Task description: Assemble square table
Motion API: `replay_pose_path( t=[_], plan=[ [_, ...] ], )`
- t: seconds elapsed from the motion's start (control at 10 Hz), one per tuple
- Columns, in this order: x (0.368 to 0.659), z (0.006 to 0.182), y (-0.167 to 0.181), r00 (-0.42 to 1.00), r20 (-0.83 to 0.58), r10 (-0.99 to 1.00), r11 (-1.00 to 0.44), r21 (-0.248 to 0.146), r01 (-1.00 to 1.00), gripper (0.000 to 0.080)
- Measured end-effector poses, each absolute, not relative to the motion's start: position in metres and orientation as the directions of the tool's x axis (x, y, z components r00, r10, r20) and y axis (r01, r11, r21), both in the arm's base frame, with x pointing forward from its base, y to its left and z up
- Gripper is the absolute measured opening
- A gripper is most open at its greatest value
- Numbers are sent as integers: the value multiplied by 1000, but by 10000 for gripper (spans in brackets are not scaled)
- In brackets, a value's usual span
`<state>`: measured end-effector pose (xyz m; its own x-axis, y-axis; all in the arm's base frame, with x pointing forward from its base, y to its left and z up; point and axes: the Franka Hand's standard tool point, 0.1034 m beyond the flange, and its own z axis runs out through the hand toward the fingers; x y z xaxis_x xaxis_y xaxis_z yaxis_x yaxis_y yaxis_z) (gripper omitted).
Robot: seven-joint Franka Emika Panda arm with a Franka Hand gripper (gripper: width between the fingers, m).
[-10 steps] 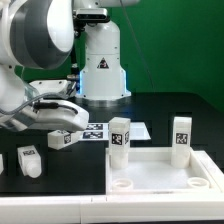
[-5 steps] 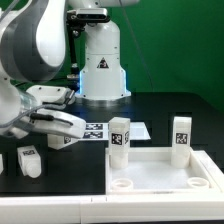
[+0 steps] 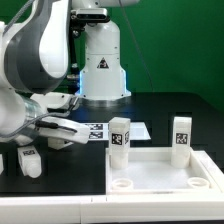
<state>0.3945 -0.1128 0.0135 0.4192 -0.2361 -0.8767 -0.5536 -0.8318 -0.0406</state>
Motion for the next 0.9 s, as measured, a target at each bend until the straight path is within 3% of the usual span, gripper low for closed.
replay_pose_path(
  t=[0.1, 0.3, 0.4, 0.6, 0.7, 0.8, 0.9],
  plan=[
    [395, 13, -112, 420, -877, -235, -832, -41, -553, 280],
    [397, 14, -112, 428, -874, -231, -838, -45, -544, 281],
    [407, 25, -109, 471, -856, -213, -853, -72, -516, 281],
    [436, 71, -106, 580, -795, -178, -873, -145, -466, 281],
    [444, 78, -104, 630, -747, -214, -875, -140, -464, 281],
    [435, 73, -98, 661, -704, -261, -874, -119, -472, 281],
    [432, 74, -97, 679, -687, -260, -877, -127, -464, 282]
  ],
)
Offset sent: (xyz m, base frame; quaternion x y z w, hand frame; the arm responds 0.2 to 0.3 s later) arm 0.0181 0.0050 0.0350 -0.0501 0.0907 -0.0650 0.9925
